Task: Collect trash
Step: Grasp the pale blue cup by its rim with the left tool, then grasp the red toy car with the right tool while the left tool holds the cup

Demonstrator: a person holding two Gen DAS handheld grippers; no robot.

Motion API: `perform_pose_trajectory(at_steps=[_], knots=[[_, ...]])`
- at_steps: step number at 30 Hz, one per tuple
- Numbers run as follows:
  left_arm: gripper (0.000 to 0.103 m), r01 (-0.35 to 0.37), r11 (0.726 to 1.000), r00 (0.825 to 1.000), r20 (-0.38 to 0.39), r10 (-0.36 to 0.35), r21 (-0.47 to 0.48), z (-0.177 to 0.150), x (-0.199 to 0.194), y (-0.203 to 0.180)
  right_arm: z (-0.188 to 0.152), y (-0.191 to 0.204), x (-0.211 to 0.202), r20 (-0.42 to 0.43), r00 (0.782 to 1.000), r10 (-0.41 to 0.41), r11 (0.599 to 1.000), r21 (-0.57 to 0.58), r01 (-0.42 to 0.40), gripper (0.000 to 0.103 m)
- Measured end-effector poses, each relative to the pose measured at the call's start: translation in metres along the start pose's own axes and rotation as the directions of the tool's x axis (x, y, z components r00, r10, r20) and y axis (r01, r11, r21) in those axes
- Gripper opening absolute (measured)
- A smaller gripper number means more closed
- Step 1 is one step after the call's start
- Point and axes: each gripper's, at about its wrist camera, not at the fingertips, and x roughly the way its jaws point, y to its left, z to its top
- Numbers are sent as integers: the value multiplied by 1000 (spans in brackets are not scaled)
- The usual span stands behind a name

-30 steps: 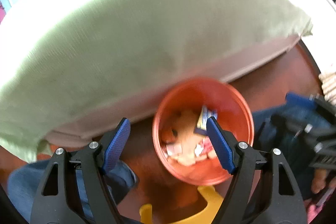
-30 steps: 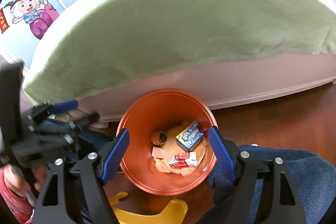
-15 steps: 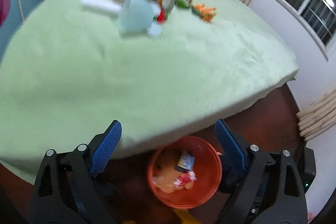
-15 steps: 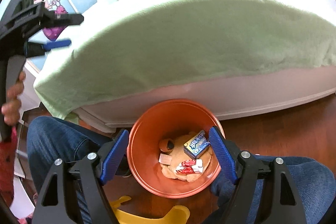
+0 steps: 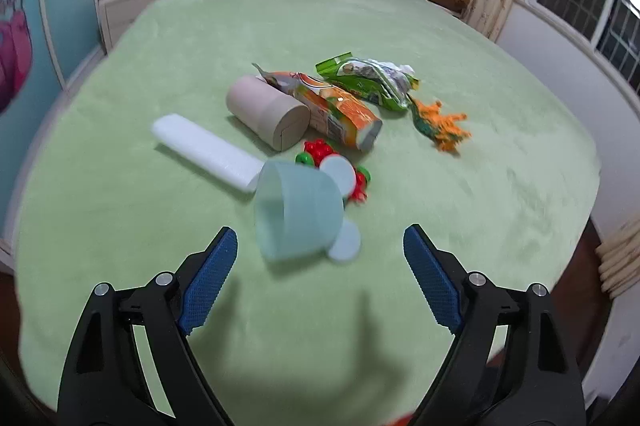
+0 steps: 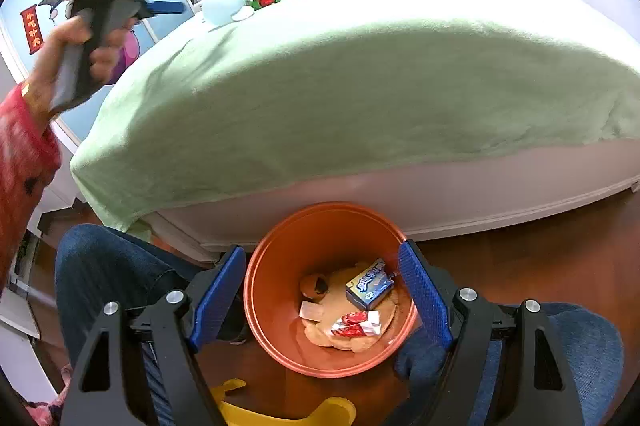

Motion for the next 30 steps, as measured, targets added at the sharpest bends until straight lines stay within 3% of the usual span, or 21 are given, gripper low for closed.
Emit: perform_pose_trajectory(at_steps=[2,4,9,12,20,25,30], knots=[[69,-14,1000,999,-30,14,-13,7,13,4,0,-1,0,-3,1000,-3,1000,1,3,77],[40,17,999,997,-73,-21,-48,12,25,7,1,-2,0,-5,1000,-6,1000,5,6,77],[11,45,997,997,-61,-49,-55,7,23,4,2,-3,1,-5,1000,-7,1000,8,7,77],[8,57,997,997,-50,-59,-42,5,14,-2,2,0,0,0,1000,-9,1000,-3,9,77],[8,115,993,990,78,-115,6,-16,-49,-2,17,13,-13,55,998,-10,998,-65,14,77],[8,40,998,988,145,-47,51,-58,-98,9,58,32,-26,139,990,35,991,-131,-16,77],[8,21,999,985,169,-28,40,-96,-128,22,136,61,-7,189,979,75,975,-220,-33,77]])
